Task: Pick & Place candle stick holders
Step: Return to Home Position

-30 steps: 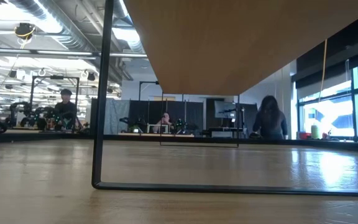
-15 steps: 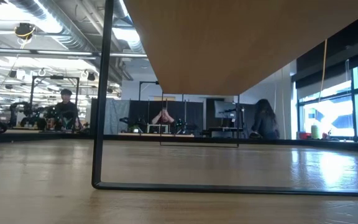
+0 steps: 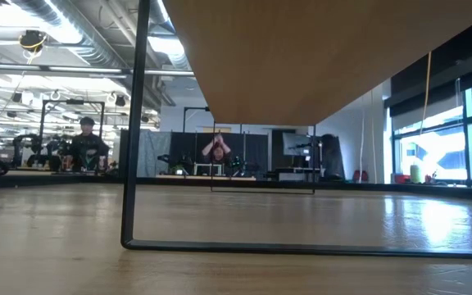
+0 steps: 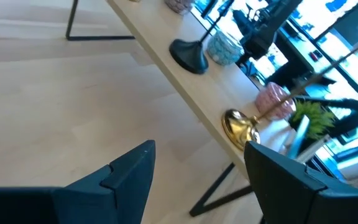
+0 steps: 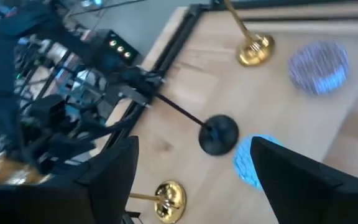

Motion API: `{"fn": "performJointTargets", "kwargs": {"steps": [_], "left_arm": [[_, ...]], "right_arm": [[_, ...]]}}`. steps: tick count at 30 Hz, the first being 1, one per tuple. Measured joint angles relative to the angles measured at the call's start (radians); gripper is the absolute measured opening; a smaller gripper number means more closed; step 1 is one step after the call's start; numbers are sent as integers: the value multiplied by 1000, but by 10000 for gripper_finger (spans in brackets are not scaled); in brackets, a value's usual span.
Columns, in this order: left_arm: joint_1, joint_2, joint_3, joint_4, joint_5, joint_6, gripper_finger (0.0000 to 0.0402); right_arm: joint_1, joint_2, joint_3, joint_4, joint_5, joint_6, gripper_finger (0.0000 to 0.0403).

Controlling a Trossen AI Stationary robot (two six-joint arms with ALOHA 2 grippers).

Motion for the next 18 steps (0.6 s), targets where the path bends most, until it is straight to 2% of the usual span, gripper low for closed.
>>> {"fn": "performJointTargets", "kwargs": {"steps": [9,14,18], "left_arm": [[118,0,0,10,16,-13,243],[195,0,0,4,92,-26,243],[249,0,0,0,134,-26,243]], "right_arm": [[37,1,49,45,-12,-345,309],[110,11,49,80,-14,-546,297],[164,17,50,106,22,-636,283]]}}
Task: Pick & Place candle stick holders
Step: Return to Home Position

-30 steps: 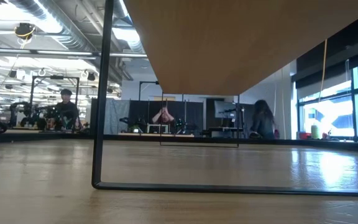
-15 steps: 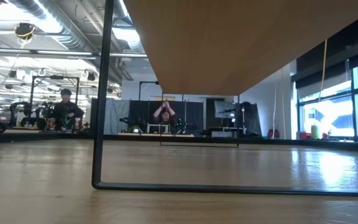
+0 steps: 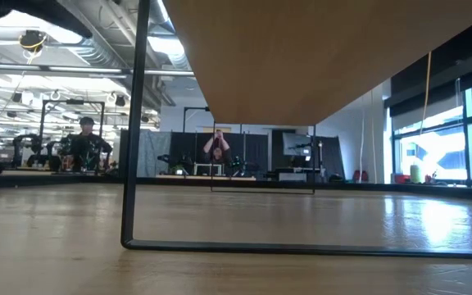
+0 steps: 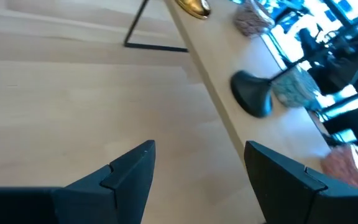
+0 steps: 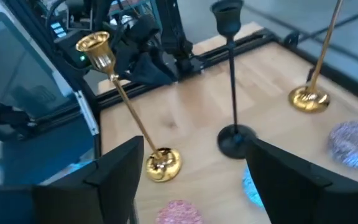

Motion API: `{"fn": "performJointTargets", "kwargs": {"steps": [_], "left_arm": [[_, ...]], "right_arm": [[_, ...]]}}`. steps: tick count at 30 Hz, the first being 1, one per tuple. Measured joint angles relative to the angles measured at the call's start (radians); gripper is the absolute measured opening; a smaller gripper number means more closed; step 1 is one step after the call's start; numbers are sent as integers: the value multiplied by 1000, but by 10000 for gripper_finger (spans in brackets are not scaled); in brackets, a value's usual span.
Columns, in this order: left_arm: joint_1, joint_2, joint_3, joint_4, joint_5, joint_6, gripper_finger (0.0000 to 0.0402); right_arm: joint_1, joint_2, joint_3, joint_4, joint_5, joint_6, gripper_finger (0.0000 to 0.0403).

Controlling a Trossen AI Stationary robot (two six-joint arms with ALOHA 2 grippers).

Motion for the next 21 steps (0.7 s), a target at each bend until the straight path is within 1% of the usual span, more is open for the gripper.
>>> {"fn": "performJointTargets", "kwargs": {"steps": [4,9,11,15,21], "left_arm": [[51,0,0,0,24,-7,243],[105,0,0,23,61,-15,243],[121,0,0,29,75,-16,243],[143,0,0,39,103,-23,243],[143,15,0,48,155,-27,243]], "right_arm": [[33,3,0,-1,52,-64,272],[65,9,-1,1,40,-138,260],[75,10,-18,8,6,-146,255],[77,-20,-52,8,-115,-154,235],[94,-68,-97,2,-140,-148,176]]}}
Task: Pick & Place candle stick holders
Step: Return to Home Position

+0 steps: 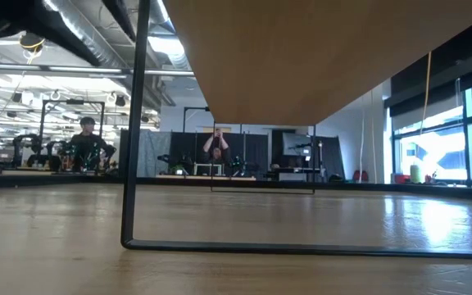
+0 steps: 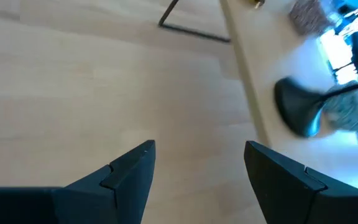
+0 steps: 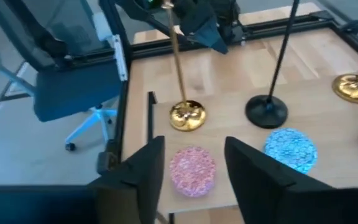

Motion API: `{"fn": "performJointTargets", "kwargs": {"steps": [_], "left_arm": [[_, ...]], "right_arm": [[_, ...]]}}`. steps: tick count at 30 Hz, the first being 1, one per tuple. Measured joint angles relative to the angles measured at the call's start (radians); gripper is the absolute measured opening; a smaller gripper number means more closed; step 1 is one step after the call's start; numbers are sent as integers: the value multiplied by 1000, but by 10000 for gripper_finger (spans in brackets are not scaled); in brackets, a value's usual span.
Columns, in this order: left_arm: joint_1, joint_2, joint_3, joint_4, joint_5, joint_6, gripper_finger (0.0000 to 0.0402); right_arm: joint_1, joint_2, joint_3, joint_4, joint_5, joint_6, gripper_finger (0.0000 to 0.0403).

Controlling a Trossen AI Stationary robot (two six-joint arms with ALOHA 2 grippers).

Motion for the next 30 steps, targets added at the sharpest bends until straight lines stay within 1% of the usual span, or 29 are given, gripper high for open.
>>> {"fn": "performJointTargets", "kwargs": {"steps": [6,12,18,21,30], "left_arm": [[-8,52,0,54,59,-22,243],[1,89,0,170,50,-16,243],[5,97,0,179,48,-18,243],[13,97,0,190,43,-17,243],[39,97,0,214,11,-15,243]], "right_arm": [[24,-20,-14,-6,20,3,114],[45,-30,-14,-38,27,3,58],[67,-53,-14,-75,40,4,14],[79,-71,-14,-100,52,10,4],[82,-114,-18,-160,56,4,2]]}}
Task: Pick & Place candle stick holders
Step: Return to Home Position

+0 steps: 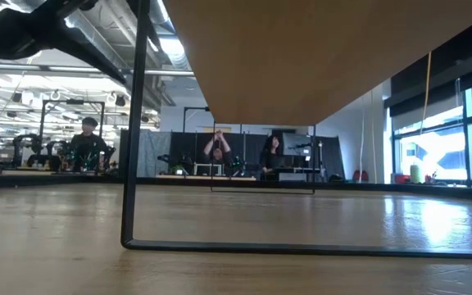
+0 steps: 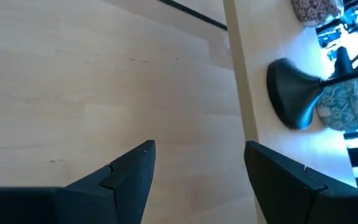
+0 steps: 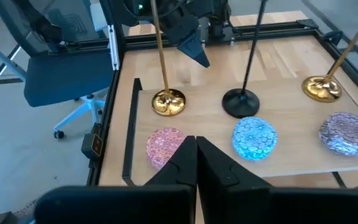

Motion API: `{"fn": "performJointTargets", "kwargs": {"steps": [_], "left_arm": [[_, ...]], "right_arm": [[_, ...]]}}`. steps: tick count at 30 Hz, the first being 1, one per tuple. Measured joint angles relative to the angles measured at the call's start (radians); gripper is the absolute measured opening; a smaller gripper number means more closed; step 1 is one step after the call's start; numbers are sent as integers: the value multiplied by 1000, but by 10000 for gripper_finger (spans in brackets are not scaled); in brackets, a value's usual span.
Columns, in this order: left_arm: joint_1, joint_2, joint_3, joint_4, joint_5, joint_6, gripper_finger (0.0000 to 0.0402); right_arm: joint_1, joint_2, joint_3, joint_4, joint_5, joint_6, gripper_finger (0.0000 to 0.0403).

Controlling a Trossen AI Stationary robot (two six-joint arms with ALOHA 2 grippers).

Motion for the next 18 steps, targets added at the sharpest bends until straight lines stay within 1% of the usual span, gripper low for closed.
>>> {"fn": "performJointTargets", "kwargs": {"steps": [2,4,8,11,13,16,18], "left_arm": [[8,0,0,2,-1,-4,243],[15,0,0,6,-1,-6,243],[32,0,0,17,-1,-6,243],[44,0,0,27,-2,-6,243],[52,0,0,27,-2,-6,243],[65,0,0,27,-2,-6,243],[74,0,0,27,-2,-7,243]], "right_arm": [[1,-28,-36,17,15,-4,1],[5,-85,-107,88,20,-39,1],[5,-246,-303,295,22,-102,1],[-8,-384,-441,409,20,-157,1],[-31,-477,-511,443,20,-185,1],[-77,-625,-591,449,16,-202,0],[-102,-723,-641,451,-14,-202,0]]}}
